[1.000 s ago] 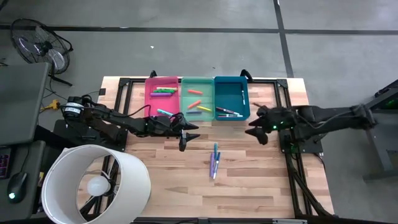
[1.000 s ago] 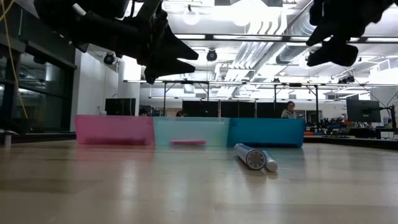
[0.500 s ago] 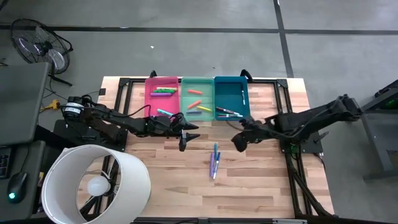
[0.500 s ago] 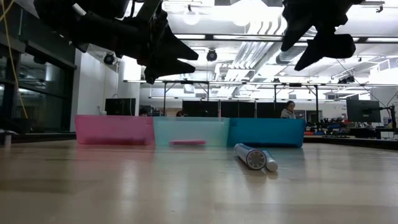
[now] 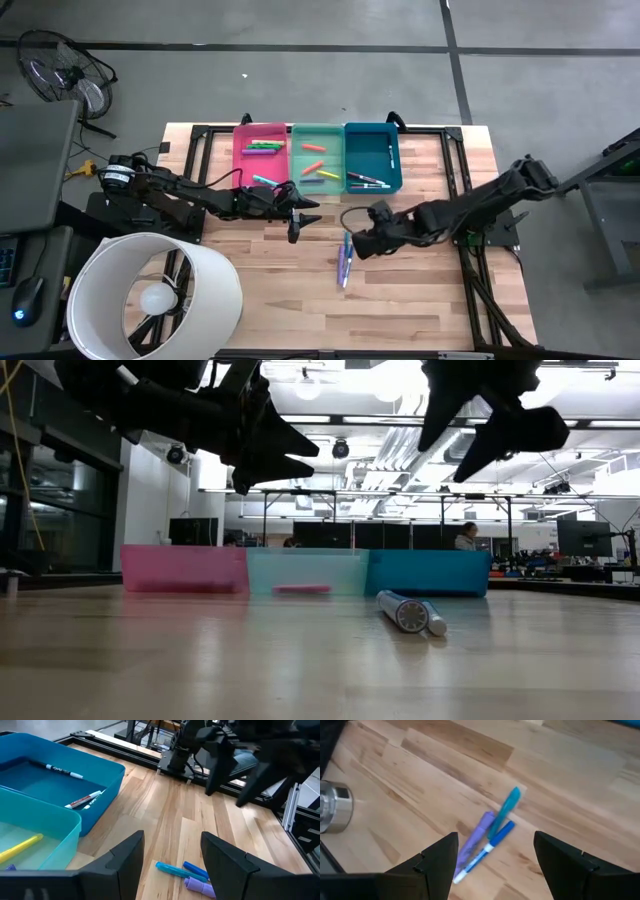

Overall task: Pick & Place Markers
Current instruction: Put the purple marker into the red bin

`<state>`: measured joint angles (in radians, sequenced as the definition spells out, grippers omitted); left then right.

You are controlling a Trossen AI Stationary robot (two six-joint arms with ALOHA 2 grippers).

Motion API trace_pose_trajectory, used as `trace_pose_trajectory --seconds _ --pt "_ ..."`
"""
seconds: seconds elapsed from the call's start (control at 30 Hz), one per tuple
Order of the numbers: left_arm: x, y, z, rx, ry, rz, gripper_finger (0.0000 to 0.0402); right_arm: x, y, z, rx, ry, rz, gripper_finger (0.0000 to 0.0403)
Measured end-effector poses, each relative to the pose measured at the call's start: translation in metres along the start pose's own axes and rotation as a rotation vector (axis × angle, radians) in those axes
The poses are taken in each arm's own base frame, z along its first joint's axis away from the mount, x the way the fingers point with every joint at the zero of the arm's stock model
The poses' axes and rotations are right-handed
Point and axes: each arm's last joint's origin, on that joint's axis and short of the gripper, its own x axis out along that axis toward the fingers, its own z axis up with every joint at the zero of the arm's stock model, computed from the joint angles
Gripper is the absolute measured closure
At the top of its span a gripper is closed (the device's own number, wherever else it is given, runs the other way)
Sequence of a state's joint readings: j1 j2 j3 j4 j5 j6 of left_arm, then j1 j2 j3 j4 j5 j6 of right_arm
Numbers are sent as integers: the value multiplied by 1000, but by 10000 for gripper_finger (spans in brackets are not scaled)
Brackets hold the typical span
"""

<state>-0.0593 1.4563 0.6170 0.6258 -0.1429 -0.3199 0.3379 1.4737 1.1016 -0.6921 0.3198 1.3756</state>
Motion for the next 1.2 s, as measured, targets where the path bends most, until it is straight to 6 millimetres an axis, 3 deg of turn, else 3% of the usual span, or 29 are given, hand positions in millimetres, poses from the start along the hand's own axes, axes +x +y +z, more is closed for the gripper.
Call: trace_pose_trajectory --seconds 0.3,0.53,0.77,0.93,1.2 --pt "0 0 0 0 0 0 208 11 23 -22 -24 42 -4 153" --pt "0 0 0 0 0 0 208 18 37 -50 -55 44 81 153" --pt "0 0 0 0 0 0 208 33 47 -63 -65 104 150 153" --pt "0 0 0 0 1 0 208 43 48 -60 -41 168 101 153" --pt "0 0 0 0 0 0 208 32 75 -32 90 63 -135 153"
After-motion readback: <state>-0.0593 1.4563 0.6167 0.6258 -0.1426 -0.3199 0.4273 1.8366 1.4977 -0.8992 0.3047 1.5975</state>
